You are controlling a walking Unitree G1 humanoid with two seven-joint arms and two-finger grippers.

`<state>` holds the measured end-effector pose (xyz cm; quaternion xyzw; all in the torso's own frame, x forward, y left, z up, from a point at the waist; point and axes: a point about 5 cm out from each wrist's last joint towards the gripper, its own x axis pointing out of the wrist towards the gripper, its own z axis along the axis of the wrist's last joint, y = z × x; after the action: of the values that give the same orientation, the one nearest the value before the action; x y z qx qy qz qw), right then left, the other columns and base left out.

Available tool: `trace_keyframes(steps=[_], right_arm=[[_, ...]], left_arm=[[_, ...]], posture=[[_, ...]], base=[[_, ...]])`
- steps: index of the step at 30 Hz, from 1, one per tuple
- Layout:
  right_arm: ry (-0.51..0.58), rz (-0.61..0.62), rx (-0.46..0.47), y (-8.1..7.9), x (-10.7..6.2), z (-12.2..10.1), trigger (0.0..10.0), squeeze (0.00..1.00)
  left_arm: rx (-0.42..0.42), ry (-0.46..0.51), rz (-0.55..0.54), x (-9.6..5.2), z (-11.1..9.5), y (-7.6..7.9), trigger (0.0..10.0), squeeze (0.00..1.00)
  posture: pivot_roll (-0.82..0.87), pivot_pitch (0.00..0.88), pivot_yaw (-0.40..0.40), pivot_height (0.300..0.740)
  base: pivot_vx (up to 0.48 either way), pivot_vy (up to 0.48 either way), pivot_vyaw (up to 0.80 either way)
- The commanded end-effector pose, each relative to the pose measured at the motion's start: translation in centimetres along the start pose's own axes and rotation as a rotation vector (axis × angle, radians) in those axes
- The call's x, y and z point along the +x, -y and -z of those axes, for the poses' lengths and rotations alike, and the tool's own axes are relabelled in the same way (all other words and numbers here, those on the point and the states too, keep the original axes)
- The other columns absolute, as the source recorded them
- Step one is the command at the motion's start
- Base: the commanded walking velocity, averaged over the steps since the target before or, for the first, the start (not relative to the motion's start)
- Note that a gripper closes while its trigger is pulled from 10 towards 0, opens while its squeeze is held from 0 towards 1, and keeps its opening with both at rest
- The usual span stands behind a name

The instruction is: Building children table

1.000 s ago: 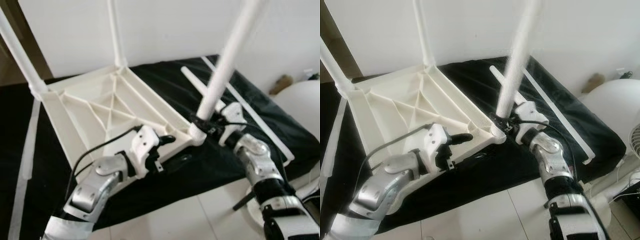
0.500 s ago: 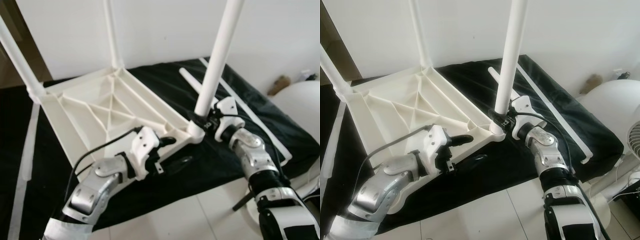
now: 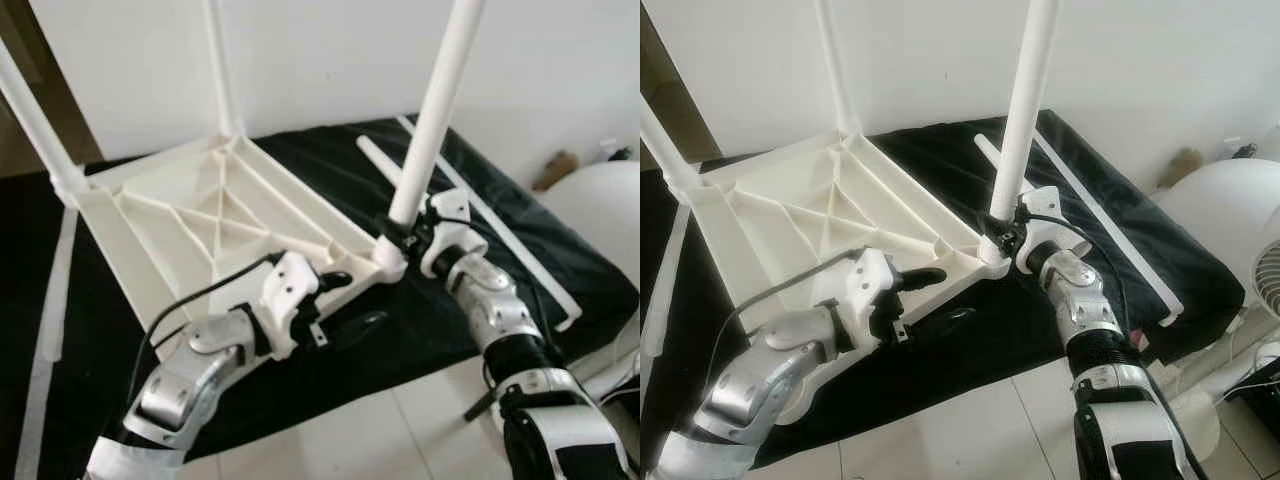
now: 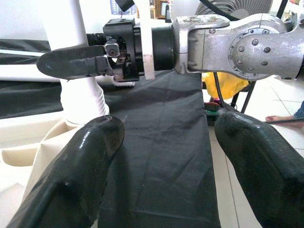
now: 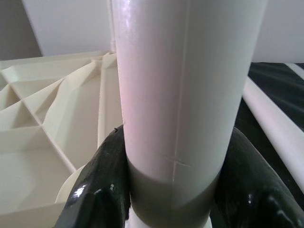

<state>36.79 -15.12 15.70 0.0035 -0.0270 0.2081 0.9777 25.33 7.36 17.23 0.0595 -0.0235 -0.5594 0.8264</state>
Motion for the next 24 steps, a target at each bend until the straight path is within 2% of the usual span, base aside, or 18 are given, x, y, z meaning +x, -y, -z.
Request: trace_keyframes(steps=[1,3,8,10,13,14,16,19,24], right_arm=[[-0.112,0.087,0.068,0.1,-1.0,3.0,10.0,0.0],[-0.092,0.126,0.082,-0.1,-0.9,2.8,10.0,0.0],[-0.025,0.323,0.144,-1.6,-0.1,2.0,10.0,0.0],[-0.024,0.408,0.117,-2.2,0.3,1.7,10.0,0.0],[-0.025,0.444,0.108,-2.5,0.4,1.6,10.0,0.0],[-0.018,0.489,0.09,-2.6,0.4,1.5,10.0,0.0],[-0.051,0.693,0.175,-3.4,0.3,2.2,10.0,0.0],[-0.038,0.766,0.187,-4.1,0.0,2.2,10.0,0.0],[-0.018,0.763,0.193,-4.6,-0.1,1.9,10.0,0.0]], left_arm=[[-0.015,-0.007,-0.001,-0.2,0.1,0.2,10.0,0.0],[-0.016,-0.008,-0.002,-0.2,0.1,0.2,10.0,0.0],[-0.017,-0.006,-0.002,-0.2,0.2,0.3,10.0,0.0],[-0.017,-0.004,-0.002,-0.1,0.2,0.4,10.0,0.0],[-0.018,-0.003,-0.001,-0.1,0.2,0.4,10.0,0.0],[-0.019,-0.003,-0.001,0.0,0.2,0.4,10.0,0.0],[-0.019,0.0,0.0,0.1,0.2,0.5,10.0,0.0],[-0.024,0.005,-0.001,0.1,0.1,0.4,10.0,0.0],[-0.025,0.006,-0.001,0.0,0.1,0.4,10.0,0.0]], posture=[[-0.01,0.042,0.011,0.74],[-0.01,0.041,0.007,0.74],[-0.01,0.035,0.0,0.74],[-0.01,0.032,-0.001,0.74],[-0.01,0.03,-0.002,0.74],[-0.01,0.029,-0.005,0.74],[0.0,0.022,-0.009,0.74],[0.0,0.018,-0.01,0.74],[0.0,0.017,-0.012,0.74]], base=[[0.0,0.0,0.0],[0.0,0.0,0.0],[0.0,0.0,0.0],[0.0,0.0,0.0],[0.0,0.0,0.0],[0.0,0.0,0.0],[0.0,0.0,0.0],[0.0,0.0,0.0],[0.0,0.0,0.0]])
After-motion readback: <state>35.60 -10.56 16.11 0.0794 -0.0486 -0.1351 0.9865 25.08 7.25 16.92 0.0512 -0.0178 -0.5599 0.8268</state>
